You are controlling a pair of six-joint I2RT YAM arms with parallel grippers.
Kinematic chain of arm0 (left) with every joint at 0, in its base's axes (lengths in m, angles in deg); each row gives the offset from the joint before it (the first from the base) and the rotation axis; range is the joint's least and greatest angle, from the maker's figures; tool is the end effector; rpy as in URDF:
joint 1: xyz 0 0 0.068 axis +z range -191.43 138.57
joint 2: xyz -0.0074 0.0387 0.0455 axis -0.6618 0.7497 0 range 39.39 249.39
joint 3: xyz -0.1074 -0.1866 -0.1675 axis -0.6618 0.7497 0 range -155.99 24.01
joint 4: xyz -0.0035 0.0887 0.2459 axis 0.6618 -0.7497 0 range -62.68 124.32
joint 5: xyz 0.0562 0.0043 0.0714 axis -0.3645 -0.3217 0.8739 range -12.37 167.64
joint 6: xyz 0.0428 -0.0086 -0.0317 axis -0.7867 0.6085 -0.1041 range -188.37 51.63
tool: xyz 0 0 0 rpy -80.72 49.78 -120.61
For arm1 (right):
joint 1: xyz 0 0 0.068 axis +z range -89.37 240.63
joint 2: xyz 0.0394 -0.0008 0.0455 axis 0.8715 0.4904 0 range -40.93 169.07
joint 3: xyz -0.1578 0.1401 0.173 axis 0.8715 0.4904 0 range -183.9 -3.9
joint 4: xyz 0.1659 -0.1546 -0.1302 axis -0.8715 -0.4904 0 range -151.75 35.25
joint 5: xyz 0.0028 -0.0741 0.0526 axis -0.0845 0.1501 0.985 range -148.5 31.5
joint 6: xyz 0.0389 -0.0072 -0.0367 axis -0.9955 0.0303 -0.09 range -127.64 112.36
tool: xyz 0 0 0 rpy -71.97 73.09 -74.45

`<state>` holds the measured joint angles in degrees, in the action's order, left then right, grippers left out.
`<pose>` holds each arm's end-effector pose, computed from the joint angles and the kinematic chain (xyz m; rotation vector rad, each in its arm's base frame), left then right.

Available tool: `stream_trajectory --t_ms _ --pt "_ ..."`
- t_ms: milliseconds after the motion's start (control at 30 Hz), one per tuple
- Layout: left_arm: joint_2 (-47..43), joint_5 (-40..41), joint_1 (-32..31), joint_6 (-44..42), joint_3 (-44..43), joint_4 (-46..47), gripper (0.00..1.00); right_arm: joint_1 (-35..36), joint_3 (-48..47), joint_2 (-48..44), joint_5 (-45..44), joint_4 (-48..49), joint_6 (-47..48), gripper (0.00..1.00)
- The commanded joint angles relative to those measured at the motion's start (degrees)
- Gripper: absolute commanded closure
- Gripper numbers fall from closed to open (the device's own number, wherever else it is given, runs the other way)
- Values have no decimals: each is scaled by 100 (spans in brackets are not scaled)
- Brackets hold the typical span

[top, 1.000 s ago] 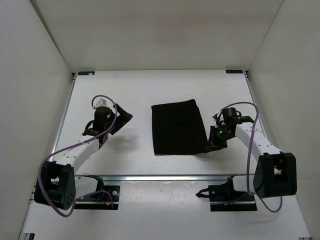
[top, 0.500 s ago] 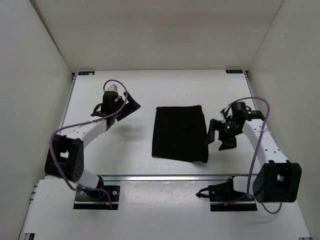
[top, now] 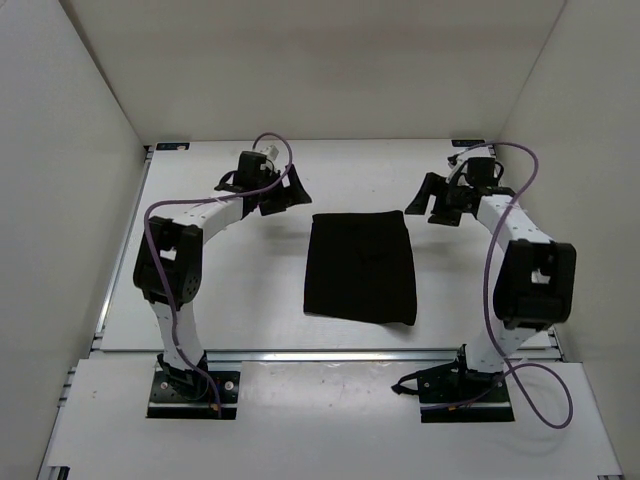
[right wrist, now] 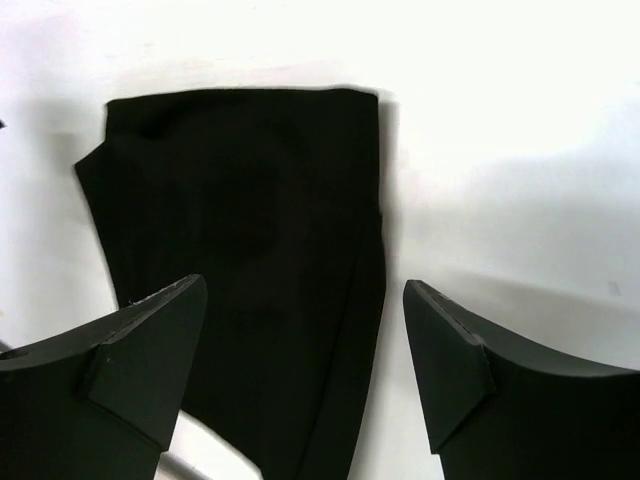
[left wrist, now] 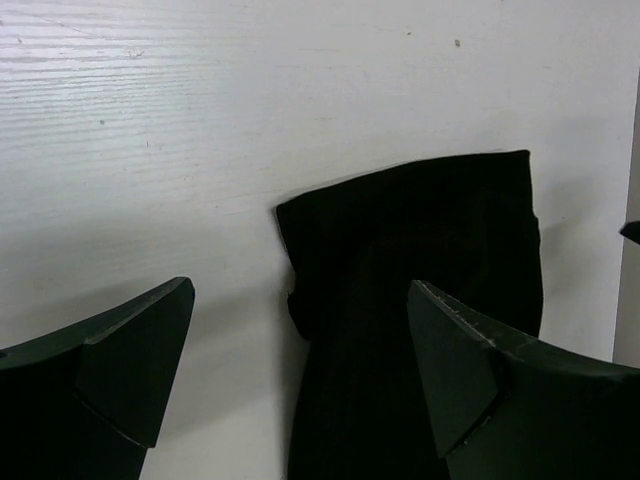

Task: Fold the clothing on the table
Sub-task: Flatten the skirt out

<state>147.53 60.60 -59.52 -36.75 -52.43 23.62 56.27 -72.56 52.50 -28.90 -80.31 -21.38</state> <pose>0.3979 -0.1409 0.2138 -0.1252 2.3976 -0.7698 0.3508 -0.0091 0.2480 0.1520 2.4115 0.7043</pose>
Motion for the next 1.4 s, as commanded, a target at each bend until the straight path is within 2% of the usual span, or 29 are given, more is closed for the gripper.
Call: stream_trajectory --t_ms 0,100,200,433,633,900,1067,1267,1367 --pt "233 -300 42 -200 -283 76 1 216 -445 552 27 825 142 24" --pt "532 -668 77 142 -169 777 1 383 -962 1115 -227 738 292 21" --pt "752 -695 51 458 -116 1270 2 401 -1735 1713 -357 387 390 19" --pt "1394 -1082 -160 837 -582 1606 6 568 -2889 2680 -807 -396 618 21" --pt "1649 -1232 -335 1101 -617 1826 8 445 -2776 2856 -587 -625 714 24" --pt "1509 -793 -485 1004 -363 1641 11 462 -2459 2996 -447 -441 689 24" --pt "1438 -696 -477 970 -248 1641 16 533 -2897 3366 -324 -581 724 32" --pt "1394 -520 -476 917 -196 1465 33 585 -3276 3744 -350 -792 811 41" --pt "1403 -537 -485 891 -231 1431 37 560 -3460 3850 -332 -932 767 47"
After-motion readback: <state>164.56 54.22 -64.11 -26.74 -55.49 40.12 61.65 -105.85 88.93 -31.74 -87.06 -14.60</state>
